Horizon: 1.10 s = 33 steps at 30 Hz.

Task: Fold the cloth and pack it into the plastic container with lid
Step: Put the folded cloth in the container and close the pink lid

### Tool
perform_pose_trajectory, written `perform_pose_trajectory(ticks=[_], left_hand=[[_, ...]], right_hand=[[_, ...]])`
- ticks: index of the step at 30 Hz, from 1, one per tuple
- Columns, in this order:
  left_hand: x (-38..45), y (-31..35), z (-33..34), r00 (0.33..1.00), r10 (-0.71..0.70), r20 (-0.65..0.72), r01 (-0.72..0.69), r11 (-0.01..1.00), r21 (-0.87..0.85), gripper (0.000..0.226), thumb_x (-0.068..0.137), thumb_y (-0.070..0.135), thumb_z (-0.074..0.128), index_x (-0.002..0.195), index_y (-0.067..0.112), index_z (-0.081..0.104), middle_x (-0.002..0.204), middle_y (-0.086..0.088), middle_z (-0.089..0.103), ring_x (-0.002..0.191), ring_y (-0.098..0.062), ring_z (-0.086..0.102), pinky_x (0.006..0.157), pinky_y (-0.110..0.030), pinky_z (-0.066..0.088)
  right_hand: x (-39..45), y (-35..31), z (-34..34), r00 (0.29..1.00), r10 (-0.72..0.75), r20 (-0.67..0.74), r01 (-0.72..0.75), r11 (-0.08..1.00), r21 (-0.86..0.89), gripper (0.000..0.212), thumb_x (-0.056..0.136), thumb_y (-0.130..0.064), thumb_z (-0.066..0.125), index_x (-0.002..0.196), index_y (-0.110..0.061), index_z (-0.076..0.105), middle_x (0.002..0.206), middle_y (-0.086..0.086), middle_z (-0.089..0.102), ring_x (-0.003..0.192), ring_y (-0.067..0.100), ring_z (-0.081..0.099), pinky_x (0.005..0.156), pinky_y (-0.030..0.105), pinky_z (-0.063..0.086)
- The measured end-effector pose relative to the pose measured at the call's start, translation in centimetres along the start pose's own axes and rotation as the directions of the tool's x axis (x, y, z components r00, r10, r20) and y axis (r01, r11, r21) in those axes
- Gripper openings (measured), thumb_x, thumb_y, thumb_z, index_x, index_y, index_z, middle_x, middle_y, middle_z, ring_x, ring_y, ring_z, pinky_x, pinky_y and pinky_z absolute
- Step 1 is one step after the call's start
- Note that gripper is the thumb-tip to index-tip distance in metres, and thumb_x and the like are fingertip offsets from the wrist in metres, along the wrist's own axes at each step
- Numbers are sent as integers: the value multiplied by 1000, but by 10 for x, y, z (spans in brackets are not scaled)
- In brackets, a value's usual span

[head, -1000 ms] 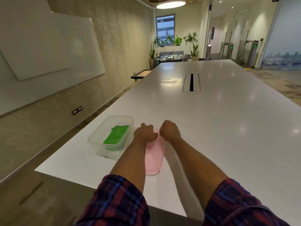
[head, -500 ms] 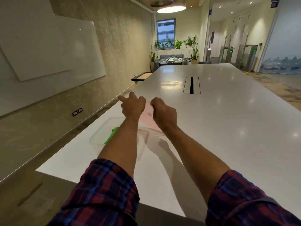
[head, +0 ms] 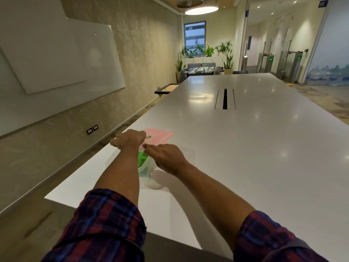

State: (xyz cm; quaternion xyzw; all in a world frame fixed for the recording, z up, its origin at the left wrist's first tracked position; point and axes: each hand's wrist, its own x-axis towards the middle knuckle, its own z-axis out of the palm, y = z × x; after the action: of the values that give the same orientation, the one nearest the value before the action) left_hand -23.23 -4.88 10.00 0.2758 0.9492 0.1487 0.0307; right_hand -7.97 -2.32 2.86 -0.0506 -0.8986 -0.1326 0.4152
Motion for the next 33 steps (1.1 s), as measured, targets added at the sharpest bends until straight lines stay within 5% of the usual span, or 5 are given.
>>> perform_pose_trajectory(ticks=[5, 12, 16, 28, 33], left_hand=[[4, -27, 18, 996, -83, -33, 86, 993, 83, 52, 87, 47, 39, 114, 9, 63, 126, -17, 53, 120, -32, 47, 97, -44, 35], [12, -41, 27, 984, -167, -70, 164, 986, -37, 58, 80, 42, 53, 123, 4, 55, 135, -18, 43, 129, -37, 40, 105, -60, 32], [14, -40, 30, 981, -190, -28, 184, 973, -139, 59, 83, 42, 57, 128, 4, 51, 139, -22, 45, 129, -40, 46, 106, -64, 32], [12, -32, 25, 998, -22, -58, 2, 947, -321, 45, 87, 31, 58, 119, -1, 59, 119, -21, 64, 112, -41, 63, 91, -46, 52], [16, -31, 27, 998, -58, 11, 59, 990, -127, 58, 91, 36, 43, 142, 10, 42, 143, -21, 50, 133, -46, 45, 111, -70, 19]], right_hand=[[-3, -12, 11, 994, -43, 99, 31, 993, 114, 52, 69, 2, 88, 117, -8, 70, 92, 20, 77, 58, 35, 70, 51, 33, 56], [-3, -12, 19, 967, -29, 255, 0, 994, 112, 42, 90, -6, 73, 131, -10, 64, 122, 19, 72, 92, 41, 72, 78, 46, 60], [-3, -13, 22, 965, -78, 251, 50, 992, 116, 46, 84, -8, 81, 128, -9, 67, 128, 16, 70, 95, 40, 73, 81, 48, 62], [-13, -6, 23, 917, 253, 307, -277, 960, 36, 49, 88, -23, 76, 131, -14, 55, 136, 14, 64, 90, 35, 73, 71, 46, 64], [-15, -7, 21, 943, 207, 260, -217, 976, 12, 49, 85, -20, 79, 129, -12, 60, 131, 18, 67, 87, 37, 74, 69, 45, 63]])
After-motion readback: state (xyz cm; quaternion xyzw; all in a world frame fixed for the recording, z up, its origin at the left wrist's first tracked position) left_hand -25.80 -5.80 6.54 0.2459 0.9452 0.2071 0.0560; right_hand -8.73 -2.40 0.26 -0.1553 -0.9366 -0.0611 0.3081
